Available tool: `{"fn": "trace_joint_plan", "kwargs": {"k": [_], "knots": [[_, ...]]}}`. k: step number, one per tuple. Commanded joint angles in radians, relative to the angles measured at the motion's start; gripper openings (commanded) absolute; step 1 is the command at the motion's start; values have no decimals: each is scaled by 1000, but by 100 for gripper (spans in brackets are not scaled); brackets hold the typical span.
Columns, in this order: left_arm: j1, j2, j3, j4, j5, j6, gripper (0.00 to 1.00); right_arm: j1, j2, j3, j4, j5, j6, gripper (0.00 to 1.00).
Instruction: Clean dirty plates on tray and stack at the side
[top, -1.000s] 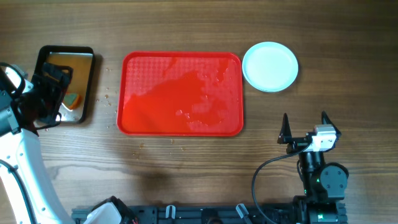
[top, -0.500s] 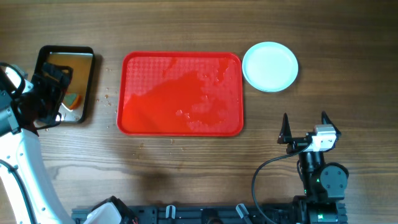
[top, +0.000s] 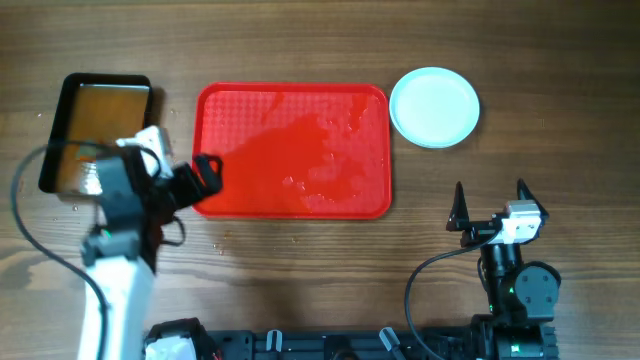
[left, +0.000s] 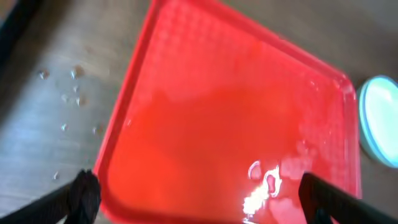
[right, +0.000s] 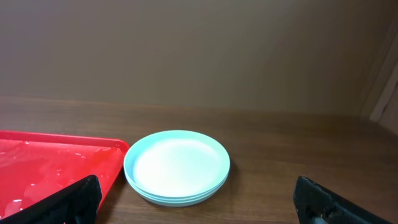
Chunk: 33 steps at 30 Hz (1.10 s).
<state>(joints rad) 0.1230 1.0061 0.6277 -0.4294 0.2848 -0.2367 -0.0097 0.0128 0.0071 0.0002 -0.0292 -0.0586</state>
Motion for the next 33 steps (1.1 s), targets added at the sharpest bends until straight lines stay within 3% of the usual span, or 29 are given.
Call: {"fn": "trace_joint_plan", "kwargs": {"k": [1,6,10,16,21,28,33], "knots": [[-28,-180,-238,164,-16,16,100,-5,-8,-2,2,-12,-18,100],[-28,-429,-462,302,-13,12,100,-5,-8,-2,2,-12,-17,100],[-45,-611,-527,340,-29,13,100,-5,-8,-2,2,-12,-17,100],[-140,-830,-622,359,-201,13,100,-5,-8,-2,2,-12,-18,100],[-149,-932,-622,355,-279,14,100,-5,-8,-2,2,-12,-18,100],[-150,-1003,-622,354,-267,28,100,-5,-8,-2,2,-12,-18,100],[-152,-1003,-622,352,-253,203,100,-5,-8,-2,2,-12,-18,100]]}}
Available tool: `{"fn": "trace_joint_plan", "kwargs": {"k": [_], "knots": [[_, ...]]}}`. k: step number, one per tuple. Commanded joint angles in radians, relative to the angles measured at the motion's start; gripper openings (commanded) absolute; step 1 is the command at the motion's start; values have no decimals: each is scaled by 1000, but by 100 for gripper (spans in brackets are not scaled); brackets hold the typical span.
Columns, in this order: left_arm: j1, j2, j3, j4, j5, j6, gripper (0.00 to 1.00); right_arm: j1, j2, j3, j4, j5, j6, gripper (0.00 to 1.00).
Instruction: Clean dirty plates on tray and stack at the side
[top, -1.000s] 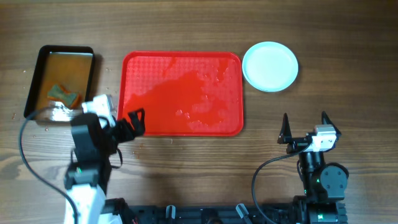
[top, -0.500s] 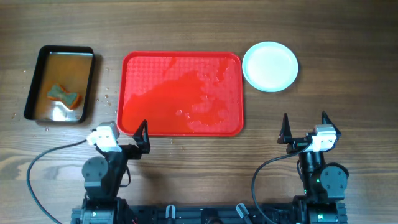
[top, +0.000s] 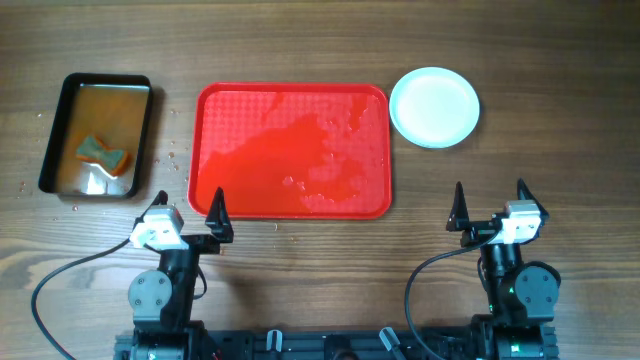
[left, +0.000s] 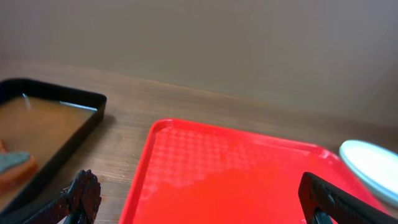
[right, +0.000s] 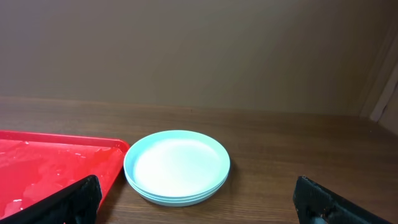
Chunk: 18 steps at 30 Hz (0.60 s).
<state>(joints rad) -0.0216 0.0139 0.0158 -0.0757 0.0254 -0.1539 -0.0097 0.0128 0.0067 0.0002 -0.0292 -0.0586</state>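
The wet red tray (top: 290, 150) lies in the middle of the table with no plate on it; it also shows as the tray (left: 236, 180) and the tray (right: 50, 168). A stack of pale turquoise plates (top: 434, 107) stands to its right, seen close as the stack (right: 177, 165). My left gripper (top: 190, 212) rests open near the front edge, below the tray's left corner, holding nothing. My right gripper (top: 489, 205) rests open at the front right, in front of the stack, also holding nothing.
A black basin (top: 97, 135) of brownish water stands at the far left, with a sponge (top: 105, 155) lying in it; its rim (left: 56, 99) shows in the left wrist view. Water drops dot the wood between basin and tray.
My left arm has moved from beside the basin, at the tray's left edge, back to its rest place at the front. The sponge now shows in the basin. The right arm stayed still.
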Motion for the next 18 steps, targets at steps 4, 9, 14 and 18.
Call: {"fn": "trace_joint_plan", "kwargs": {"k": [4,9,14,18], "knots": [[-7,-11,-10,-2,6,125,100,-5,-8,-2,2,-12,-17,100],[-7,-11,-10,-2,3,182,100,-5,-8,-2,2,-12,-17,100],[-6,-11,-10,-2,-1,199,100,-5,-8,-2,2,-12,-18,100],[-6,-11,-10,0,-4,199,100,-5,-8,-2,2,-12,-18,100]]}}
